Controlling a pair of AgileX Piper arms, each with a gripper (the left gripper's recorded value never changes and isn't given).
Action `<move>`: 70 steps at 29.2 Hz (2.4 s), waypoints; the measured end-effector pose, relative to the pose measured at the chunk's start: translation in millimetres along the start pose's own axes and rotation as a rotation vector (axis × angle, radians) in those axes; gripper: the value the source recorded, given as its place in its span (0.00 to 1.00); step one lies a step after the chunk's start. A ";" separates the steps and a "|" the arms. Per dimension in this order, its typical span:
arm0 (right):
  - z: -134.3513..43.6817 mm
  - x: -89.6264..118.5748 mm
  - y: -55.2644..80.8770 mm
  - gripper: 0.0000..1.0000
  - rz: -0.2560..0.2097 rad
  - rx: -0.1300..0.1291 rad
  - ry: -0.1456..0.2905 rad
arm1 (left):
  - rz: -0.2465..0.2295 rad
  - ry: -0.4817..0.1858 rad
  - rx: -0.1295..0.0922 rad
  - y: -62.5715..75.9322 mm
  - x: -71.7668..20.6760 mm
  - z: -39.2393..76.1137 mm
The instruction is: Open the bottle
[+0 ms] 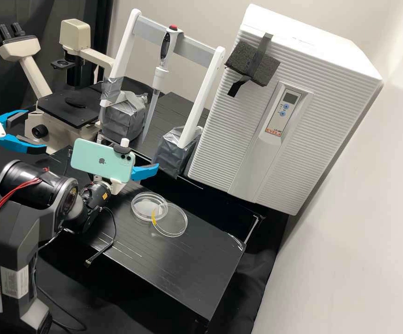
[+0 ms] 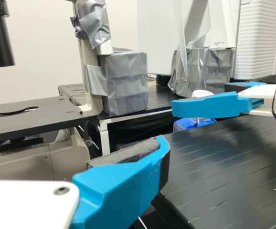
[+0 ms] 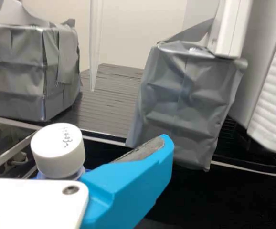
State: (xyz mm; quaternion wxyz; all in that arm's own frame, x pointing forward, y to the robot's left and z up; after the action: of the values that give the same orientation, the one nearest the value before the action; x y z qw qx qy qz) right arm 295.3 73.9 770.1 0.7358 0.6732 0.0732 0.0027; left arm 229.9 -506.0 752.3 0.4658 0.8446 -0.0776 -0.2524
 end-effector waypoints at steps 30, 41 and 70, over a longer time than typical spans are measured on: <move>-4.9 1.7 -1.1 0.00 -0.006 -0.004 0.018 | 0.011 0.012 0.002 3.1 1.7 -3.0; -5.7 3.1 -0.4 0.00 -0.007 -0.003 0.019 | 0.000 0.018 0.003 0.0 2.7 -4.4; -6.8 3.5 -3.5 0.00 -0.013 -0.004 0.025 | -0.004 0.042 0.034 -2.0 0.3 -6.3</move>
State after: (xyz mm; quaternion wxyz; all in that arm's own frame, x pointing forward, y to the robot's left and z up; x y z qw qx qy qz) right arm 297.7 80.7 765.7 0.7362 0.6712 0.0866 0.0066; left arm 233.1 -500.3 753.3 0.4523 0.8577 -0.0704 -0.2339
